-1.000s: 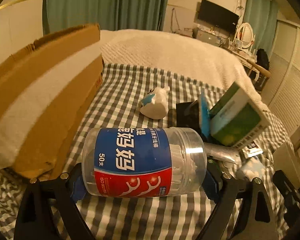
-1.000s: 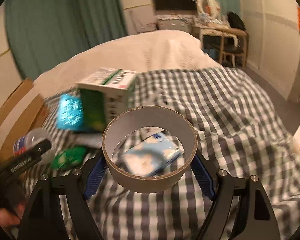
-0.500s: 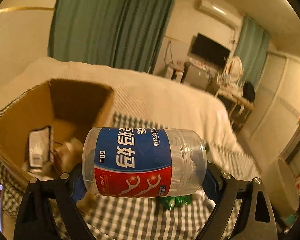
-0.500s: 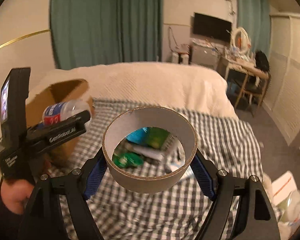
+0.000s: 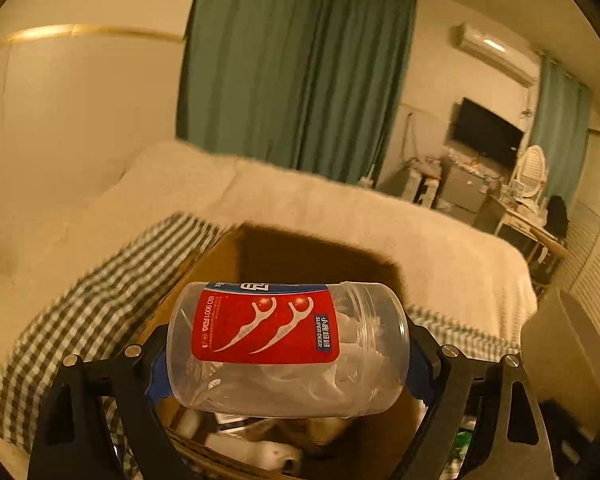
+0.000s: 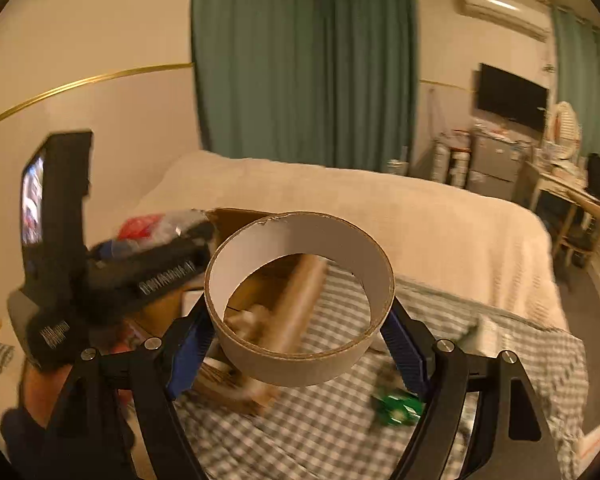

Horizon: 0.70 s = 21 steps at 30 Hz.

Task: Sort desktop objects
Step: 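Carry the floss container and tape roll into the cardboard box, open both grippers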

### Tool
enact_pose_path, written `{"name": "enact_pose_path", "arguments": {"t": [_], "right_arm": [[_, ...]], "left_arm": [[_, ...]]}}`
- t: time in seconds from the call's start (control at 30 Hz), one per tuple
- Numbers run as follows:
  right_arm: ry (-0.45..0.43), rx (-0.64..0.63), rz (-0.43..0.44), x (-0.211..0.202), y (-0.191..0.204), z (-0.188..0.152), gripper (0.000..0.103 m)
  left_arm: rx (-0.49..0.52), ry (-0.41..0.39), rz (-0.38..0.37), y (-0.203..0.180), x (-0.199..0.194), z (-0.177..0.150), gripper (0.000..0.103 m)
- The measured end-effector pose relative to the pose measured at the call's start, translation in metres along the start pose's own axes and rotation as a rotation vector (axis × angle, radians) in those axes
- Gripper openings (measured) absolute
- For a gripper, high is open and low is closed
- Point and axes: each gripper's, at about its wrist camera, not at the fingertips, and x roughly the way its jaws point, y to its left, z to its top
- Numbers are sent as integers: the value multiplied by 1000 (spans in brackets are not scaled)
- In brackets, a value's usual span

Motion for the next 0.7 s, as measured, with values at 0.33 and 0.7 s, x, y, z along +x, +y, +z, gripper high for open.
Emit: {"name": "enact_pose_path", "arguments": {"t": [0.33,0.7], "right_arm": [[94,73,89,89,24,13,80],[10,162,35,43,-16,19,91]], "left_arm": [[-49,98,56,30,35,-21,92],[64,82,-12,-20,0,-22,102]]}}
